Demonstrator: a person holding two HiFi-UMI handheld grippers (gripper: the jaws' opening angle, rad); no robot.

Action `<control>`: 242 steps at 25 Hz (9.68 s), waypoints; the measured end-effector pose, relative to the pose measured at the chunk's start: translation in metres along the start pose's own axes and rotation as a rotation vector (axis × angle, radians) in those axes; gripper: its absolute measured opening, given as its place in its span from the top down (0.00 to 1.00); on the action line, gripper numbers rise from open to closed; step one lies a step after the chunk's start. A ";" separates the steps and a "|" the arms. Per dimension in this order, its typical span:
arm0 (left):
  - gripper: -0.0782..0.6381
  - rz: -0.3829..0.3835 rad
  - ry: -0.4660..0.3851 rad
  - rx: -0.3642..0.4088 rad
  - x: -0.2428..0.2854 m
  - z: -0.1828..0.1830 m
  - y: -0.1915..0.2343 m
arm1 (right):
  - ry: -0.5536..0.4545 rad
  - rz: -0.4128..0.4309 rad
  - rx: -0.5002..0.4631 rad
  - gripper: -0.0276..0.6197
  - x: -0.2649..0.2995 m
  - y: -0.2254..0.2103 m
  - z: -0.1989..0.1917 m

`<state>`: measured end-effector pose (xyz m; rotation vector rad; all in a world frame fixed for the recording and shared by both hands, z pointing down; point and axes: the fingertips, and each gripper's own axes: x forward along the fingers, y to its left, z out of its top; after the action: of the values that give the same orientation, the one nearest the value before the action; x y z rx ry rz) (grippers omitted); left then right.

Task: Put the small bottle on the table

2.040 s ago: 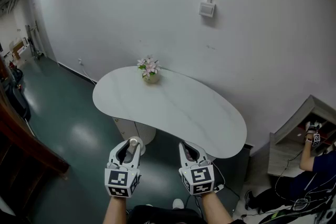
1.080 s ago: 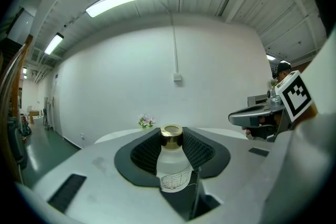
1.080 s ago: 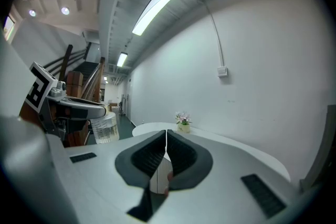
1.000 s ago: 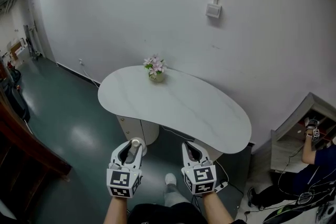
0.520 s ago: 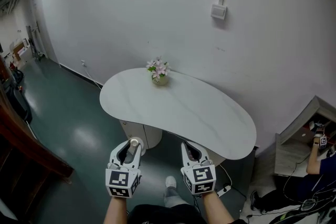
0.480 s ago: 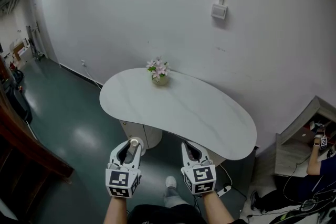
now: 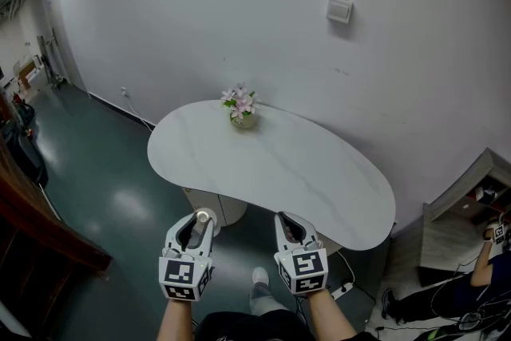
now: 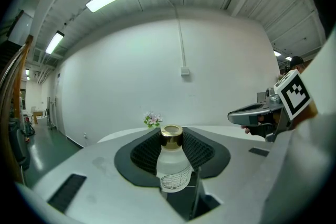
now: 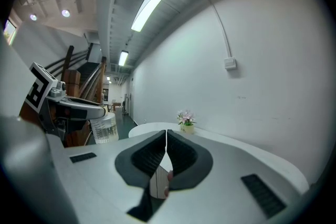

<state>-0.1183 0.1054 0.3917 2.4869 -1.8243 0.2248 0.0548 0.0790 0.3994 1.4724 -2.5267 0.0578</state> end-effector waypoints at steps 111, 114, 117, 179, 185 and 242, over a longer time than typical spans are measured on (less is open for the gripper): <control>0.71 0.051 0.168 -0.084 0.330 -0.052 0.146 | 0.190 0.108 0.073 0.85 0.340 -0.117 -0.028; 0.71 0.046 0.172 -0.083 0.337 -0.057 0.149 | 0.193 0.109 0.079 0.85 0.347 -0.116 -0.030; 0.71 0.046 0.177 -0.086 0.342 -0.062 0.153 | 0.199 0.113 0.083 0.85 0.355 -0.114 -0.033; 0.71 0.029 0.240 -0.127 0.402 -0.121 0.179 | 0.315 0.140 0.127 0.85 0.425 -0.106 -0.083; 0.71 0.030 0.236 -0.127 0.402 -0.122 0.178 | 0.318 0.138 0.125 0.85 0.423 -0.107 -0.083; 0.86 0.067 0.118 -0.041 0.320 -0.042 0.139 | 0.119 0.123 0.098 0.85 0.331 -0.099 0.001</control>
<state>-0.1607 -0.2335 0.4731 2.3342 -1.8469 0.3262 -0.0171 -0.2539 0.4592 1.3036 -2.5468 0.2846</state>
